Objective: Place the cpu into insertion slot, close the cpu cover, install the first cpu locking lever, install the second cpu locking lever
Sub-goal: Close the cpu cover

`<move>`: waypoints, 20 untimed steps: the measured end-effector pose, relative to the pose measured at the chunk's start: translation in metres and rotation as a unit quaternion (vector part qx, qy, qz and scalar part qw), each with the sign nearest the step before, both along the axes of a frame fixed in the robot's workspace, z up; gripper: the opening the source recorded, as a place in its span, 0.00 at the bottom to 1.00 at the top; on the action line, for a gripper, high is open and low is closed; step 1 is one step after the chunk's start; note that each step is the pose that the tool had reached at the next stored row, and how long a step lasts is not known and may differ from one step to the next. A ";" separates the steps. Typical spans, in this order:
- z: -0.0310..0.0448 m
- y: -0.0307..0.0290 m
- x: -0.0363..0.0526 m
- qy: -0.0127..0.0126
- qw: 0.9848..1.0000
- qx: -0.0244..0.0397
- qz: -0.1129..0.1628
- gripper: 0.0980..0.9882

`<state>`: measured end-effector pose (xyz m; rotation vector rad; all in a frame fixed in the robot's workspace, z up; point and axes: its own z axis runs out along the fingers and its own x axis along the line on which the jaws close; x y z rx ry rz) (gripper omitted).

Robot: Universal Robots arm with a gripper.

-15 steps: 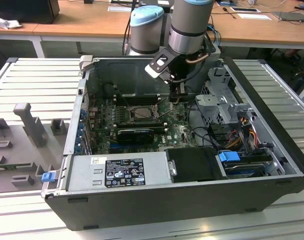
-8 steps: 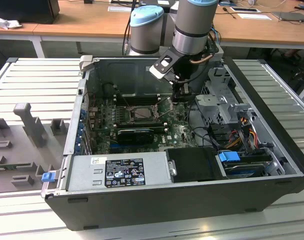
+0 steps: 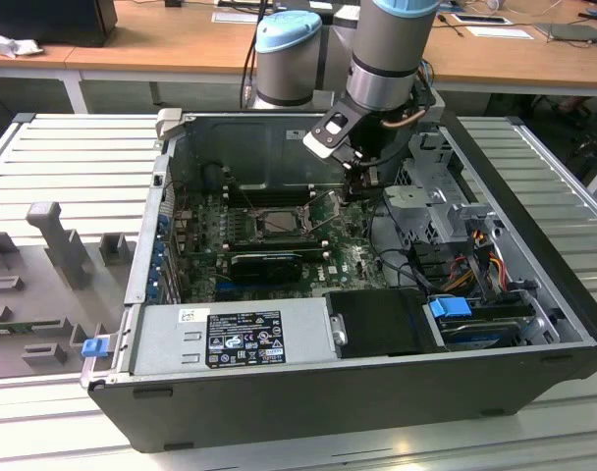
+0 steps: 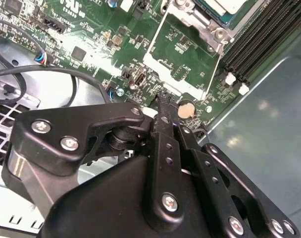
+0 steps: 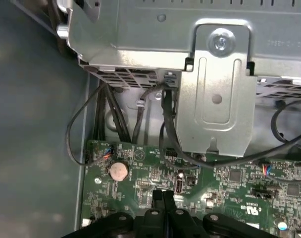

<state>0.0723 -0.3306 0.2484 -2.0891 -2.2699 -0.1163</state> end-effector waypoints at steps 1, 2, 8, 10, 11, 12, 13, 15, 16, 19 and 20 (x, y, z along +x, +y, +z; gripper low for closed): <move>-0.0023 0.0000 0.0002 0.000 1.000 0.000 0.000 0.01; -0.0041 0.0000 0.0003 0.001 1.000 0.000 0.001 0.01; -0.0032 0.0000 0.0000 0.011 1.000 0.000 0.001 0.01; -0.0025 0.0000 -0.0021 0.011 1.000 0.000 0.001 0.01; -0.0025 0.0000 -0.0032 0.011 1.000 0.000 0.001 0.01; -0.0025 0.0000 -0.0041 0.011 1.000 0.000 0.001 0.01; -0.0025 0.0000 -0.0057 0.011 1.000 0.000 0.001 0.01; -0.0025 0.0000 -0.0090 0.011 1.000 0.000 0.001 0.01; -0.0025 0.0000 -0.0097 0.011 1.000 0.000 0.001 0.01; -0.0025 0.0001 -0.0128 0.011 1.000 0.000 0.001 0.01; -0.0025 0.0001 -0.0147 0.011 1.000 0.000 0.001 0.01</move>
